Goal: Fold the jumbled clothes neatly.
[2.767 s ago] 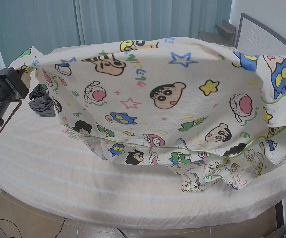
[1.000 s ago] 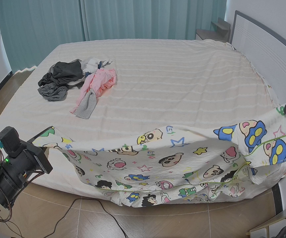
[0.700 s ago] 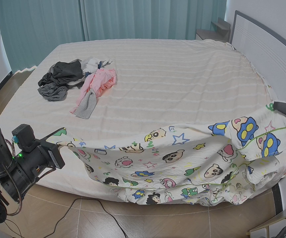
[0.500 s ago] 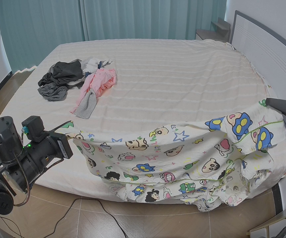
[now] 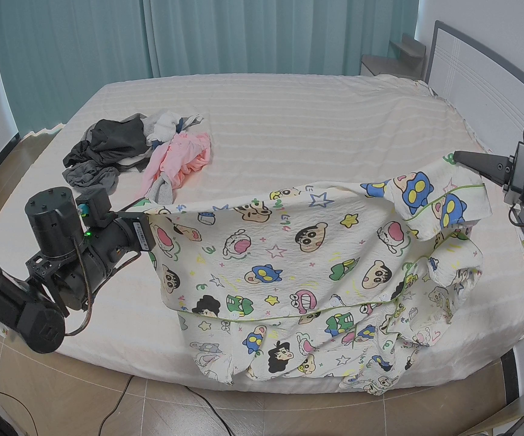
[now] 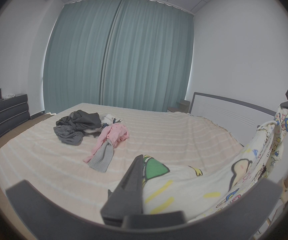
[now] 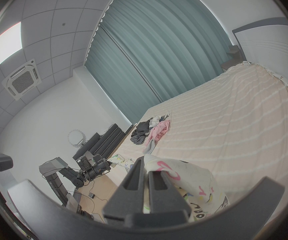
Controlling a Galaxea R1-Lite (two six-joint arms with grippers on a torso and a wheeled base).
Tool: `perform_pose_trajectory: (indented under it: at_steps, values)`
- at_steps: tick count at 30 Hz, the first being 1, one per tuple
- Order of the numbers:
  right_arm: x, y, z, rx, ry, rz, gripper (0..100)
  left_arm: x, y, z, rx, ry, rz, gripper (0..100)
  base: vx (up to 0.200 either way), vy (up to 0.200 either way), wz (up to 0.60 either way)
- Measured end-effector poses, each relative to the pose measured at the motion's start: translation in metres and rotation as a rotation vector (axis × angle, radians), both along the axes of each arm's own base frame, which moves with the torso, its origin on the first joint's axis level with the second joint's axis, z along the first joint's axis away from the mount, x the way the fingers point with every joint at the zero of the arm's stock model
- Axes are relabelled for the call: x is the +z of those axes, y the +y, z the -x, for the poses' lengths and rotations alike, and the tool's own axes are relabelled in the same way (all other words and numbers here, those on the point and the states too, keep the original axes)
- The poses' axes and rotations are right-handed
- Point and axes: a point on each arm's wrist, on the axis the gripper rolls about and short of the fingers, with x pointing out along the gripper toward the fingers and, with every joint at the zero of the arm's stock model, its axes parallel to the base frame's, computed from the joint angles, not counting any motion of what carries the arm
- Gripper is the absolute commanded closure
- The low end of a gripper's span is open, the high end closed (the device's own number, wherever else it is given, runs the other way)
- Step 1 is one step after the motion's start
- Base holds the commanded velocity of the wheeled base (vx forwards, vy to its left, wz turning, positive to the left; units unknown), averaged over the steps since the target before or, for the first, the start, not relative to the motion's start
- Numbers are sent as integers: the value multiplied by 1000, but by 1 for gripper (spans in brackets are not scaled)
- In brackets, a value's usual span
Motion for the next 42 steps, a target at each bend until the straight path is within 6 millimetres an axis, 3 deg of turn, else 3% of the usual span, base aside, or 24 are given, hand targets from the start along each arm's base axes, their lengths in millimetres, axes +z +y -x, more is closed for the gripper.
perform_pose_trajectory:
  at_steps: [12, 20, 31, 42]
  values:
    - [-7, -5, -47, -44, 13, 7, 100, -14, -12, -54, 17, -13, -6, 100, 200, 0, 0]
    - [-25, -4, -83, -60, 0, 7, 100, -46, -24, -92, 21, 20, -52, 100, 150, 0, 0]
    - [-80, -7, -136, -86, 76, 46, 100, -95, -41, -142, 26, 39, -92, 100, 0, 0, 0]
    - [-126, -12, -178, -135, 147, 62, 100, -130, -51, -181, 111, 26, -101, 100, 0, 0, 0]
